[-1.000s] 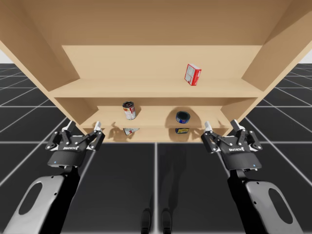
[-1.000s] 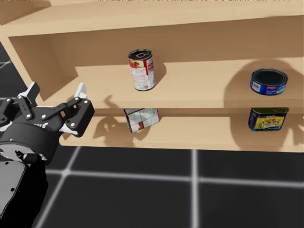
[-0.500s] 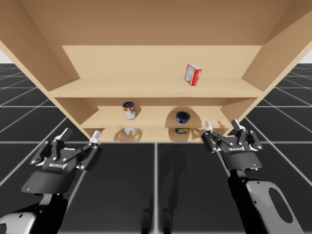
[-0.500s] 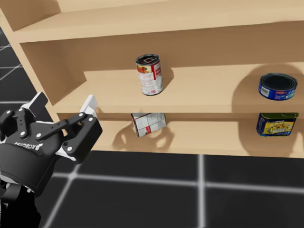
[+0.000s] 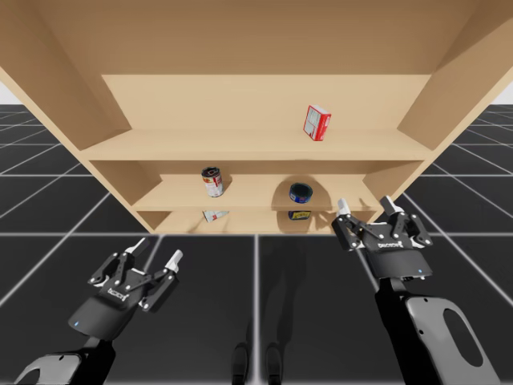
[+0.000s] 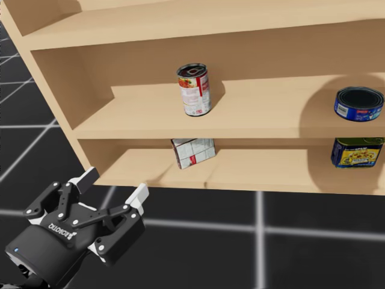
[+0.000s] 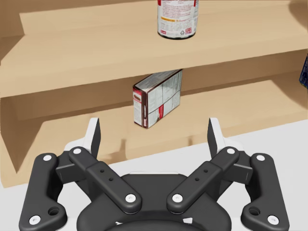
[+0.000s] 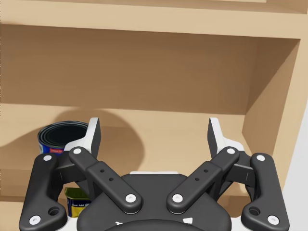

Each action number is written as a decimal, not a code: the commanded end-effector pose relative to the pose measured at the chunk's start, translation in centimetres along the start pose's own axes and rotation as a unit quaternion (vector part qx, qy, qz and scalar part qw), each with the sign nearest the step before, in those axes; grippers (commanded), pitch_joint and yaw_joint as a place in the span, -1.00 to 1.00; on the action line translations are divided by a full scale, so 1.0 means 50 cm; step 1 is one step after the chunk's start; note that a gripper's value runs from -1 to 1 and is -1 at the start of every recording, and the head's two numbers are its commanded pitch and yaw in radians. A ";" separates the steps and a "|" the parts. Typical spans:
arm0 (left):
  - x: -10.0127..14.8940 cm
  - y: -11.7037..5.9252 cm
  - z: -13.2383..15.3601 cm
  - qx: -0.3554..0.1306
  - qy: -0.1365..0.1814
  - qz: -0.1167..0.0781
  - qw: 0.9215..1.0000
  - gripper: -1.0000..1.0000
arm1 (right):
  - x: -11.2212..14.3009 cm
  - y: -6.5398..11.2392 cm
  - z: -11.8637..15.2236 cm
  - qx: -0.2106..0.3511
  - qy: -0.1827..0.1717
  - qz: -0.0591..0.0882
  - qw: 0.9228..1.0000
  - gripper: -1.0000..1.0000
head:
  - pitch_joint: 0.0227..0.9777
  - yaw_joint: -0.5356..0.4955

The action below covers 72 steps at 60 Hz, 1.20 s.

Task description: Find the pudding box on the shelf and bring it to me.

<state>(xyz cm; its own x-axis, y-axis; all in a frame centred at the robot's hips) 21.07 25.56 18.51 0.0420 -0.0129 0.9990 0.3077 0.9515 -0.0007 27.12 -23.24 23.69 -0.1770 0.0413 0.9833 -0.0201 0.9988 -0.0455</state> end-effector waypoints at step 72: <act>-0.110 0.016 -0.371 -0.068 0.067 0.011 0.995 -1.00 | 0.009 0.001 0.004 0.008 -0.006 -0.016 1.000 -1.00 | 0.45 0.50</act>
<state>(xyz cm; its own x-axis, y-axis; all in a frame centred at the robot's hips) 37.44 21.47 12.80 0.1565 -0.0432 0.9867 0.4264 0.9041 -0.0280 26.90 -23.17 24.06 -0.1885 0.0105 0.9820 -0.0414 0.9990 -0.0186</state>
